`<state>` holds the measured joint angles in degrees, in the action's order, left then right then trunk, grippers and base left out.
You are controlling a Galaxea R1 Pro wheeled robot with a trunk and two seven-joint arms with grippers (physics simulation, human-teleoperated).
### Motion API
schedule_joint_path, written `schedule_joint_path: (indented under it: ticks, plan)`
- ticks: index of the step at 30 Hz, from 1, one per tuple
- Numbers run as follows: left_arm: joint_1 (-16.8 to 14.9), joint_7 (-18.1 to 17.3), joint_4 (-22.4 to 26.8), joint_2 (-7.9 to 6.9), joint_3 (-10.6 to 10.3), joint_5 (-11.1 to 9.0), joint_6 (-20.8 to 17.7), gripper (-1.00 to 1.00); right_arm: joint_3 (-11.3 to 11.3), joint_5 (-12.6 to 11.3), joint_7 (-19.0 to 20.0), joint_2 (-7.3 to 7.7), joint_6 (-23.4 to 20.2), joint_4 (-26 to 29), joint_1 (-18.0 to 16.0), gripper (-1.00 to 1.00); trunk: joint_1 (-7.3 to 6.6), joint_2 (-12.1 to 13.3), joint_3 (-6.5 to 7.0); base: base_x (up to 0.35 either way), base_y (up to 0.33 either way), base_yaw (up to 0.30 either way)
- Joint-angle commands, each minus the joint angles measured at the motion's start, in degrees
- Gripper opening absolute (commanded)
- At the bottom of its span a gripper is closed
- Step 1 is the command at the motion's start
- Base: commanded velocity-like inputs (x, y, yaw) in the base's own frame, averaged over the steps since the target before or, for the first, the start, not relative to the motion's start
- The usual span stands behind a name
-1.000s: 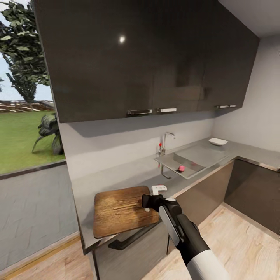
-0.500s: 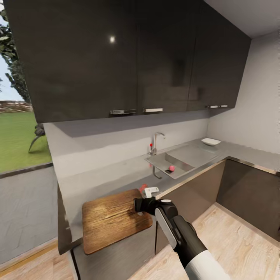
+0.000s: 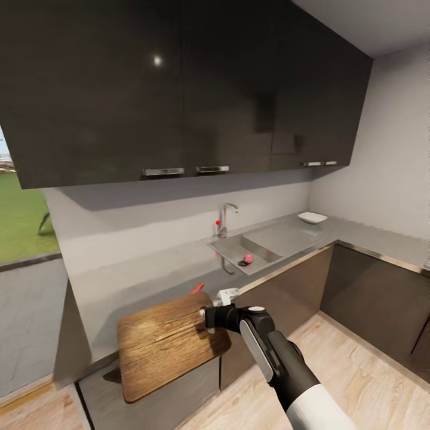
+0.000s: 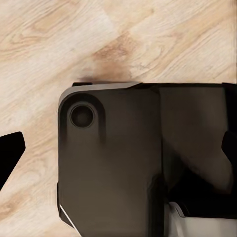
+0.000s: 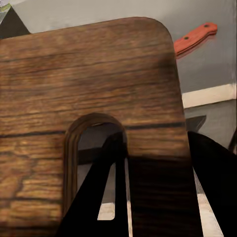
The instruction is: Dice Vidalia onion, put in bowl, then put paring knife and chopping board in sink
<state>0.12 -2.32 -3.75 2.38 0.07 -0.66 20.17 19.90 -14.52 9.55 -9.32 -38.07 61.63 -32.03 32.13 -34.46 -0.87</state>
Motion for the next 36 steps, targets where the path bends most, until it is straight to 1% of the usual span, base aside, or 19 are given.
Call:
schedule_joint_path:
  ticks: [1,8,24,28,36]
  plan:
    - [-0.04,-0.14,-0.12,0.0,0.02,-0.09,0.32,1.0,-0.04,-0.16,0.22,0.0,-0.25,0.06,-0.05,-1.0,0.02,-0.09,-0.09,0.014,-0.313,0.0]
    - [-0.04,-0.14,-0.12,0.0,0.02,-0.13,0.32,1.0,-0.1,0.0,0.13,0.0,-0.25,0.06,-0.05,-1.0,0.02,-0.09,-0.09,0.066,-0.311,0.054]
    - [-0.03,-0.14,-0.12,0.0,0.02,-0.13,0.39,1.0,-0.13,0.02,0.07,0.0,-0.25,0.03,-0.05,-1.0,0.02,-0.09,-0.12,0.083,-0.305,0.273]
    - [-0.05,-0.14,-0.06,-0.1,0.05,-0.18,0.39,1.0,-0.13,0.02,0.1,0.0,-0.25,0.03,-0.05,-1.0,0.02,-0.09,-0.2,0.133,-0.139,0.28]
    - [-0.04,-0.14,-0.04,-0.18,0.05,-0.22,0.39,1.0,-0.13,0.02,0.11,0.0,-0.25,0.03,-0.05,-1.0,0.02,-0.09,-0.44,0.211,-0.015,0.28]
